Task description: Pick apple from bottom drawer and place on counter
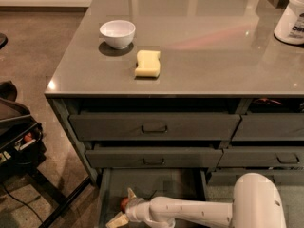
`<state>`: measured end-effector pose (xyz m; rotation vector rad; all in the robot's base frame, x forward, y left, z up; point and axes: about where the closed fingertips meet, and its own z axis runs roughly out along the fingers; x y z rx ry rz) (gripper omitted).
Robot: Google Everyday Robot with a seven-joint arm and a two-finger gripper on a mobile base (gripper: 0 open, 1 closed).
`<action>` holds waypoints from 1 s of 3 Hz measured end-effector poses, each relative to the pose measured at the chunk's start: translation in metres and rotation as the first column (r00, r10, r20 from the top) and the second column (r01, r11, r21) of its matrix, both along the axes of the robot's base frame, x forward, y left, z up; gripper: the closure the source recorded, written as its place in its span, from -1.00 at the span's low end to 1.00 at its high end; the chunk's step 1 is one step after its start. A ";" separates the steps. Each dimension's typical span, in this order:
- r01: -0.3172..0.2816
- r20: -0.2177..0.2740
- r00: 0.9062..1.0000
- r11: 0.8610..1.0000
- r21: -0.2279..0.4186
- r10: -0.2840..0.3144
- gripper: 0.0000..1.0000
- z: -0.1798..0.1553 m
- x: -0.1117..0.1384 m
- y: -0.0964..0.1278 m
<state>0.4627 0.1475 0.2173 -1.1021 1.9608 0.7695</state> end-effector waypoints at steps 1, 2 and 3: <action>0.013 -0.019 1.000 0.999 -0.044 -0.014 -1.00 -0.024 0.005 -0.003; 0.054 -0.015 0.998 0.994 -0.100 -0.055 -1.00 -0.052 0.016 -0.014; 0.079 -0.005 0.997 0.986 -0.149 -0.081 -1.00 -0.078 0.018 -0.019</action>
Offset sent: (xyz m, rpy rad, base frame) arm 0.0308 -0.0324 -0.0856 -0.1742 0.0126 -0.1142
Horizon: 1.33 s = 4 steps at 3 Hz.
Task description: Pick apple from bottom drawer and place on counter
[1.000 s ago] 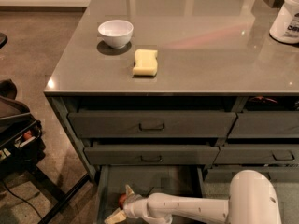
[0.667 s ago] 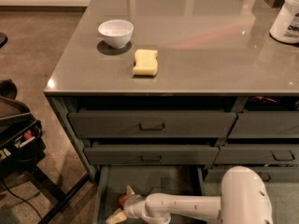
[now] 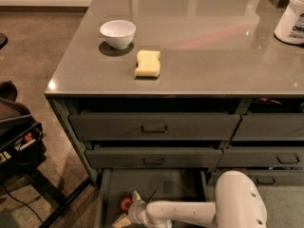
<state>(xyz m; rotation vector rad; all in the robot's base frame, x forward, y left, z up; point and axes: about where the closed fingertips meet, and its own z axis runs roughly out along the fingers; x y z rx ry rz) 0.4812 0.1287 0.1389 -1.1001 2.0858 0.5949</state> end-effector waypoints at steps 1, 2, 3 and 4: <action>0.003 0.000 1.000 1.000 -0.003 -0.003 -0.63 -0.002 0.000 0.000; 0.003 0.000 1.000 1.000 -0.003 -0.003 -0.19 -0.002 0.000 0.000; 0.003 0.000 1.000 1.000 -0.003 -0.003 0.29 -0.002 0.000 0.000; 0.003 0.000 1.000 1.000 -0.003 -0.003 0.76 -0.002 0.000 0.000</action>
Offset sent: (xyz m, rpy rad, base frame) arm 0.0003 -0.0004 -0.0017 -0.0030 0.0000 -0.0034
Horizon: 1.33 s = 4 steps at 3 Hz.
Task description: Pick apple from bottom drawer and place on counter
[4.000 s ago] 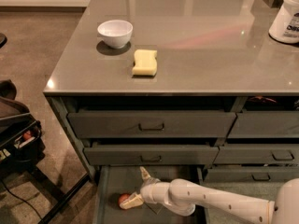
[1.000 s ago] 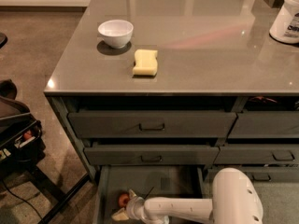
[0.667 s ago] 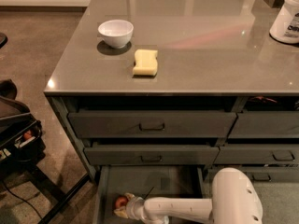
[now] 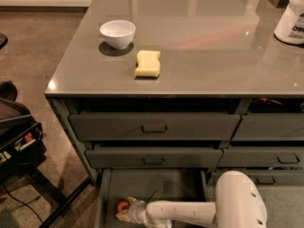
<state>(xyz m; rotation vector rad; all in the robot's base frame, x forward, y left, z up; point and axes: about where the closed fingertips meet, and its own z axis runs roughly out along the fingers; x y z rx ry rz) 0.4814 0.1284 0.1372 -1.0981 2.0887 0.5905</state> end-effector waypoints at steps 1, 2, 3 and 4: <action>-0.011 -0.002 1.000 1.000 0.006 0.011 1.00 0.002 -0.001 0.001; -0.044 0.028 0.999 0.999 -0.004 0.044 1.00 0.034 -0.003 -0.026; -0.120 -0.006 0.993 0.992 -0.029 0.120 1.00 0.083 -0.037 -0.063; -0.117 -0.014 0.993 0.991 -0.064 0.116 1.00 0.142 -0.067 -0.112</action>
Offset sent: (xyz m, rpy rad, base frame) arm -0.0210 -0.0632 0.1218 -0.0128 -0.0966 0.1550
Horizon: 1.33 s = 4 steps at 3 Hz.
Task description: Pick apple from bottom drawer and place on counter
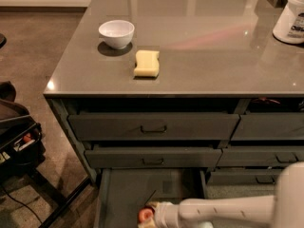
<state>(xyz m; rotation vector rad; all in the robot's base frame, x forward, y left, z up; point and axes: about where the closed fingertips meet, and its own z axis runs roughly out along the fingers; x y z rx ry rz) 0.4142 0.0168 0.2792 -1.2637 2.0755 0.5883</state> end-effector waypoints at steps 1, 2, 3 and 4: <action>0.005 0.101 0.995 1.000 -0.024 -0.003 1.00 0.062 -0.029 -0.037; 0.070 0.111 0.992 0.997 -0.028 -0.067 1.00 0.071 -0.036 -0.065; 0.040 0.109 0.993 0.998 -0.040 -0.035 1.00 0.078 -0.032 -0.064; -0.006 0.129 0.991 0.994 -0.105 0.020 1.00 0.108 -0.013 -0.099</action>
Offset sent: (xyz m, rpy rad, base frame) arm -0.0261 -0.0325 0.0547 -0.0239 -0.0877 -0.0012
